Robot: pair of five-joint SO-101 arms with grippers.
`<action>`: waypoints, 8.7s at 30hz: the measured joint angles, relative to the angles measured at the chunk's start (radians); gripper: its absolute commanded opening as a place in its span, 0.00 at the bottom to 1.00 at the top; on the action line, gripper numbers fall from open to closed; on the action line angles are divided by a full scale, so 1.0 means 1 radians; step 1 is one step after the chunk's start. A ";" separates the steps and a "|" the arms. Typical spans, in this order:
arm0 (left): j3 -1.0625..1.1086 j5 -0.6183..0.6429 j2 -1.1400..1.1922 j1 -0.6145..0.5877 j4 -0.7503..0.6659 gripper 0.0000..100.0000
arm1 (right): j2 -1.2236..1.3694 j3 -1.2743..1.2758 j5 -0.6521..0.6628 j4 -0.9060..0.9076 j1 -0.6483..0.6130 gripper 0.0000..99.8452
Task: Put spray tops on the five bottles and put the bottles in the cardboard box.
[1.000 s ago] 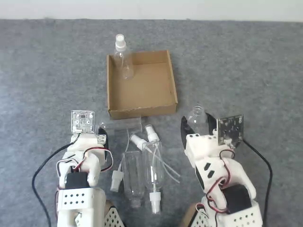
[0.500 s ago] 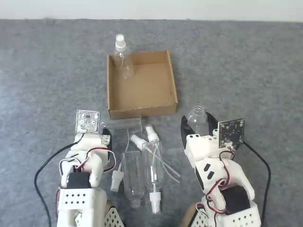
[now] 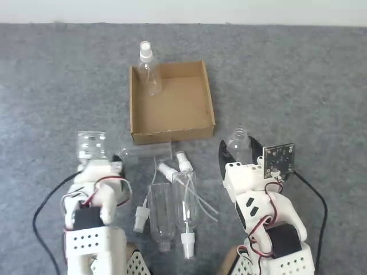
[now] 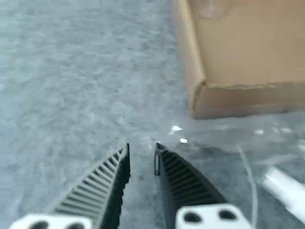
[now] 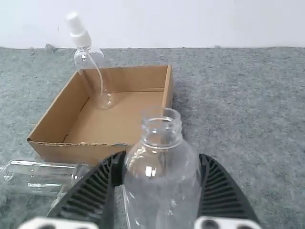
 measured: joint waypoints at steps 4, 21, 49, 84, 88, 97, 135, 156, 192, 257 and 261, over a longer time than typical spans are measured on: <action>-0.081 -0.052 0.000 -0.071 0.034 0.08 | 0.000 0.003 0.000 -0.002 0.000 0.11; -0.359 -0.390 0.000 0.043 0.497 0.17 | 0.000 0.003 0.000 -0.005 0.000 0.11; -0.419 -0.371 0.528 0.250 0.425 0.22 | 0.000 0.003 0.000 -0.005 -0.002 0.11; -0.334 -0.281 0.634 0.371 0.230 0.16 | 0.000 0.003 0.000 -0.005 -0.002 0.11; -0.334 -0.278 0.634 0.371 0.230 0.16 | 0.000 0.003 0.000 -0.005 -0.002 0.11; -0.422 -0.278 0.882 0.371 0.230 0.15 | 0.000 0.003 0.000 -0.005 -0.002 0.11; -0.641 -0.381 1.002 0.279 0.460 0.01 | 0.000 0.003 0.000 -0.005 -0.002 0.11; -0.658 -0.387 0.740 -0.147 0.466 0.01 | 0.000 0.003 0.000 -0.005 -0.002 0.11; -0.540 -0.173 0.738 -0.713 0.035 0.16 | 0.000 0.018 0.000 -0.005 -0.002 0.11; -0.494 -1.830 0.738 -0.750 0.029 0.25 | 0.000 0.018 0.000 -0.005 -0.002 0.11; -0.482 -1.875 0.738 -0.738 0.029 0.25 | 0.000 0.018 0.000 -0.005 -0.002 0.11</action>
